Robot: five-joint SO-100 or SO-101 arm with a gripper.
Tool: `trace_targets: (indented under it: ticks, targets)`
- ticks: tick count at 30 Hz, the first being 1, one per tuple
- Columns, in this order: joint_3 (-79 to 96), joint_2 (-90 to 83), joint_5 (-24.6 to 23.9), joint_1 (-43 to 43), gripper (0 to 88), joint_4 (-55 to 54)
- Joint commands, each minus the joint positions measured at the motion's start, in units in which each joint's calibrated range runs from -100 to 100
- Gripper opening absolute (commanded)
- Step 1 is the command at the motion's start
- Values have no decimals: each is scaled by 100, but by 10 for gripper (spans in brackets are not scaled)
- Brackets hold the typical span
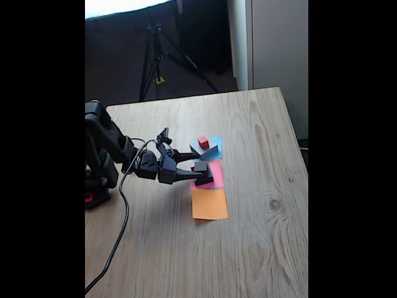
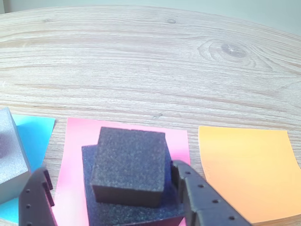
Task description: Tower of hanoi
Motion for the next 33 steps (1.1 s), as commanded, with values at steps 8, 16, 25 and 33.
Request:
trace_targets:
  ticks: [8, 16, 25, 33]
  targets:
    - [-88, 205, 87, -148, 251, -455]
    - [-43, 273, 87, -156, 143, -495]
    - [-6, 243, 87, -164, 46, -495]
    - [21, 235, 87, -181, 25, -503]
